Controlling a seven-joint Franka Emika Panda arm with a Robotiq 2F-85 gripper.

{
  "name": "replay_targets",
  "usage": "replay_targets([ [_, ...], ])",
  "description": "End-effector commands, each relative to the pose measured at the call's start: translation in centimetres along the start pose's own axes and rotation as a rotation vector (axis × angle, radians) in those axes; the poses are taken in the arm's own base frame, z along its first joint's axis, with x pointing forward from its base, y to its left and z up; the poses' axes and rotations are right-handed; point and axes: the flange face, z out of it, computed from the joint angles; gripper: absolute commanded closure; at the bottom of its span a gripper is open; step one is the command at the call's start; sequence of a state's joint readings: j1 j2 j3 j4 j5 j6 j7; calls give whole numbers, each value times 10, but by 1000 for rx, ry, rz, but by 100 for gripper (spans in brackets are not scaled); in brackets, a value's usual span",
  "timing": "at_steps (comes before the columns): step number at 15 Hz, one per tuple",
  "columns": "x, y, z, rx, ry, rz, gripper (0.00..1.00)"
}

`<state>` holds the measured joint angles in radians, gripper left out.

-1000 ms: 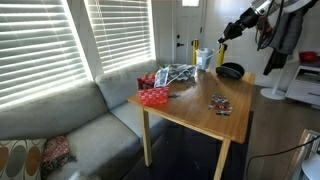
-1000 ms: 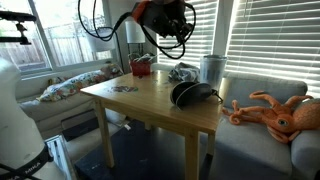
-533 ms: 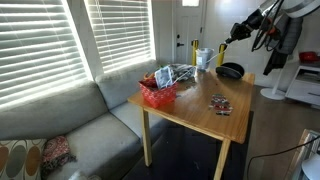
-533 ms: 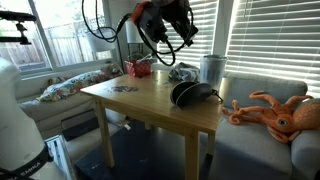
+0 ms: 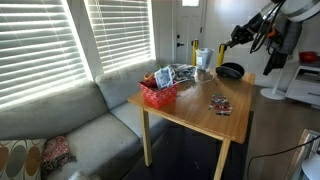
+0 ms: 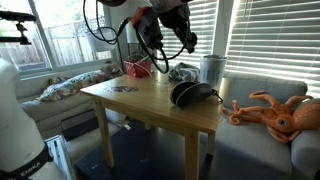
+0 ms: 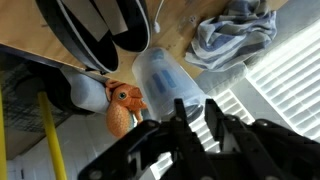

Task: Remove the white cable from the red basket

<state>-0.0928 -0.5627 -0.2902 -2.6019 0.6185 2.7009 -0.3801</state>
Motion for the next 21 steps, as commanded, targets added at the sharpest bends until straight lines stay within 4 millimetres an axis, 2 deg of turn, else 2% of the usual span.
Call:
replay_targets([
  [1,-4,-26,2,38,-75,-29,40],
  [6,-15,-91,24,151,-326,-173,5],
  [7,-17,-104,29,161,-383,-200,1],
  [9,-20,-129,36,152,-488,-268,0],
  [11,-20,-153,41,69,-535,-349,0],
  [14,-27,-199,52,5,-603,-501,0],
  [15,-30,-175,44,50,-559,-440,0],
  [16,-32,-184,47,45,-566,-455,0],
  [17,-33,-185,49,44,-570,-457,0],
  [21,-28,-176,49,41,-565,-440,0],
])
